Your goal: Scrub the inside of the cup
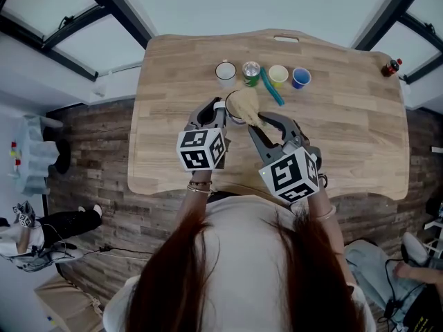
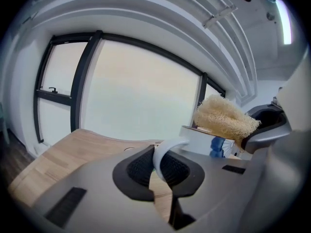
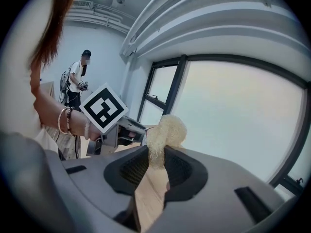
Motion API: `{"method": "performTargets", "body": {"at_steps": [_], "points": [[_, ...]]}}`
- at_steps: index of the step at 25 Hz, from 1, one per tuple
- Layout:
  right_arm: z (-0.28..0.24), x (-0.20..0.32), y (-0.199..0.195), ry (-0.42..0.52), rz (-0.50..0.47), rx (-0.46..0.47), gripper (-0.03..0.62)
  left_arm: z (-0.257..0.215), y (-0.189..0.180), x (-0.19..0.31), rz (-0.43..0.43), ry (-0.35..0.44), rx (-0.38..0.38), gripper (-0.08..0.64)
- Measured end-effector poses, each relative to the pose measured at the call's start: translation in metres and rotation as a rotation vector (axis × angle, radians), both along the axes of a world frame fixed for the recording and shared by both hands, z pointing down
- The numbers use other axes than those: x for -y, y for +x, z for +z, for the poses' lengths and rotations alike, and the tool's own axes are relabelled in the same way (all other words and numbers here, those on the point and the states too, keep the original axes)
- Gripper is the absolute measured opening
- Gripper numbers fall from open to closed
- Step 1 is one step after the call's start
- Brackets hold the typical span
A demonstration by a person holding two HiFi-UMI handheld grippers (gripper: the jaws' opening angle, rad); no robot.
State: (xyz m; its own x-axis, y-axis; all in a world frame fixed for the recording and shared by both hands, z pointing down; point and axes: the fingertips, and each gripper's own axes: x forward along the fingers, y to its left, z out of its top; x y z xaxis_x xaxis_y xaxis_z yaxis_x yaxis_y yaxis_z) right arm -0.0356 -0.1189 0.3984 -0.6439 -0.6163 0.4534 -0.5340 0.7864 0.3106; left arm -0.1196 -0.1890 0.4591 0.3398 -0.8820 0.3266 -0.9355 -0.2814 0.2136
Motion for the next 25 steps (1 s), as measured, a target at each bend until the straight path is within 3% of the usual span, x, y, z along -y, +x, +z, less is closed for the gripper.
{"method": "performTargets", "body": {"at_steps": [15, 25], "points": [[-0.018, 0.001, -0.009, 0.218, -0.022, -0.048, 0.11, 0.009, 0.004, 0.001, -0.01, -0.095, -0.29, 0.028], [-0.02, -0.007, -0.012, 0.286, -0.049, -0.074, 0.11, 0.007, 0.005, 0.002, -0.021, -0.098, -0.362, 0.029]]}}
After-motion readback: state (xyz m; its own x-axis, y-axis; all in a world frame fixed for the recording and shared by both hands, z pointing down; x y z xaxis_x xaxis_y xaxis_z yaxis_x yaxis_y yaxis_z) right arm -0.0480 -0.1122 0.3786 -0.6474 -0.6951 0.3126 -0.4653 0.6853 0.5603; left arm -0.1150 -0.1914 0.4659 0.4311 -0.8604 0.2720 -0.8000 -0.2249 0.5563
